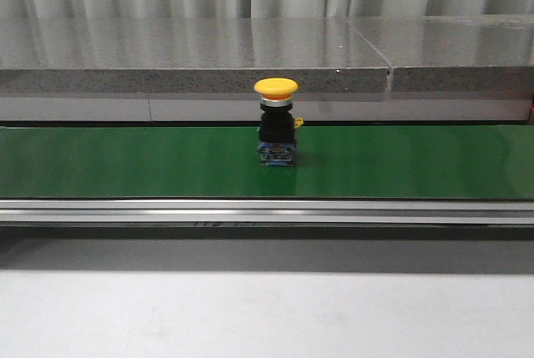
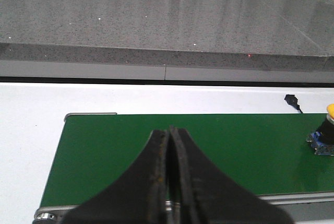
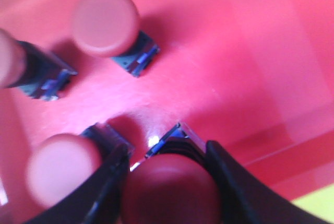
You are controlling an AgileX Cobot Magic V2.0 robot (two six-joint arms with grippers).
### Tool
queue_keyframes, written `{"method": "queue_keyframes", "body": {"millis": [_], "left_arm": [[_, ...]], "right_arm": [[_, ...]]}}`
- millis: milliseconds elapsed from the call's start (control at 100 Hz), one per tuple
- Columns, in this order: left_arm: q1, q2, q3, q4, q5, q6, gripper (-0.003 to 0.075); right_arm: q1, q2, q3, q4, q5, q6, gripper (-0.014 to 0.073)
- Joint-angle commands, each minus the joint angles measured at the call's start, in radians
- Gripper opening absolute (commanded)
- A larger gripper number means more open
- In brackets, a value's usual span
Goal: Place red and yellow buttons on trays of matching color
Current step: 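Carry the red button into the red tray and open the right gripper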
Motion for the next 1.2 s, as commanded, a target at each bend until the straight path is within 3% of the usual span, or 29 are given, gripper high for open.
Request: {"method": "queue_keyframes", "body": {"millis": [0, 530, 650, 770, 840, 1190], "left_arm": [[-0.007, 0.005, -0.028, -0.007, -0.073, 0.003, -0.0019], [-0.007, 0.005, -0.028, -0.007, -0.073, 0.003, -0.0019], [-0.007, 0.005, -0.028, -0.007, -0.073, 0.003, -0.0019], [-0.007, 0.005, -0.028, -0.007, -0.073, 0.003, -0.0019], [-0.007, 0.005, -0.028, -0.007, -0.073, 0.003, -0.0019], [-0.007, 0.005, -0.028, -0.007, -0.073, 0.003, -0.0019]], "right_arm": [[-0.007, -0.028, -0.034, 0.015, -0.066, -0.021, 0.0091], [-0.007, 0.073, -0.141, 0.014, -0.001, -0.027, 0.0097], [-0.007, 0.073, -0.142, 0.014, -0.001, -0.028, 0.0206], [-0.007, 0.073, -0.155, 0.014, -0.001, -0.028, 0.043], [-0.007, 0.073, -0.173, 0.014, 0.003, -0.028, 0.0513], [-0.007, 0.055, -0.302, 0.025, 0.111, -0.033, 0.054]]}}
